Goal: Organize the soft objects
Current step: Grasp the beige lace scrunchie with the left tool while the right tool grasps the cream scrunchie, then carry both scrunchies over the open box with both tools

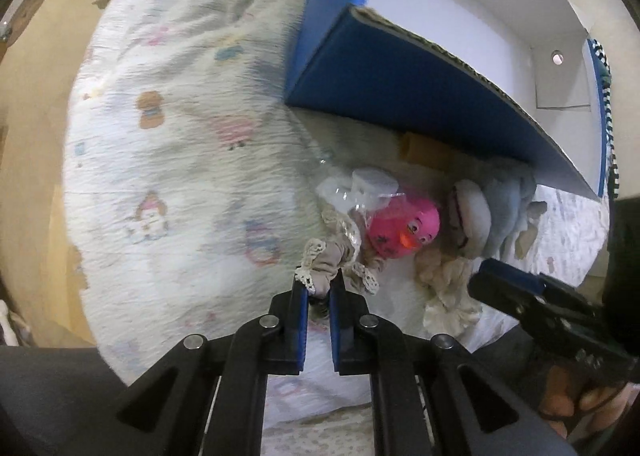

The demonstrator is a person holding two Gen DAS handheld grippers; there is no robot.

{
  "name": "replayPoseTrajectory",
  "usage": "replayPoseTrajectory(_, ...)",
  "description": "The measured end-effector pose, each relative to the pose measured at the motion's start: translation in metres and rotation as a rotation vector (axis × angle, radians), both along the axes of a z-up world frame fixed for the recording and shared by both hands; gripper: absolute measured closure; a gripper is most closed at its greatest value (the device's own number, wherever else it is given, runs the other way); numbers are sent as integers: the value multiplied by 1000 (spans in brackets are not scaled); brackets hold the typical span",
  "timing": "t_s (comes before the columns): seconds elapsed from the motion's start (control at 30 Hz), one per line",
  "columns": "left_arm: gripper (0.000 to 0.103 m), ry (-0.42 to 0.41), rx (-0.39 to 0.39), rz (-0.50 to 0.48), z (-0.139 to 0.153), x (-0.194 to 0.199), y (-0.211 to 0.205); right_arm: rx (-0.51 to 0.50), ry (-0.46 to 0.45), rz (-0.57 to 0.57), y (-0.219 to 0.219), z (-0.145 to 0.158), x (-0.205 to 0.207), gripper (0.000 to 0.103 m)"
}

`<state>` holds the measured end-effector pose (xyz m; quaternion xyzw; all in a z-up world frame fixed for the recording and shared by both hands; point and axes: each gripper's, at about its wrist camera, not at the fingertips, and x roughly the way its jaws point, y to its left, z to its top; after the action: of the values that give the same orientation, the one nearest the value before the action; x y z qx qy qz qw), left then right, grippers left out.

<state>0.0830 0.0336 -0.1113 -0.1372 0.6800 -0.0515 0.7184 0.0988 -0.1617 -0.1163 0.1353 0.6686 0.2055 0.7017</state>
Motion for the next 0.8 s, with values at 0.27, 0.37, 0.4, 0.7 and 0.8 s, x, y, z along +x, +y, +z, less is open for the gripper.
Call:
replayPoseTrajectory(0.27,95,-53,49,-12,25,-23,25,10,37,-1,10,-11,-4,40)
replayPoseTrajectory(0.37,95,-82,63,-26,37,-28,33,-20,81,24,16,-24,-8,42)
replayPoseTrajectory(0.4,95,-93,71,-35,38,-32,33,-64,45,36,20,-23,-8,46)
replayPoseTrajectory(0.7,95,-188,106,-21,63,-36,35,11,-87,49,9,17,-15,89)
replayPoseTrajectory(0.8,95,-241,96,-6,74,-40,31,56,-142,37,4,41,-19,89)
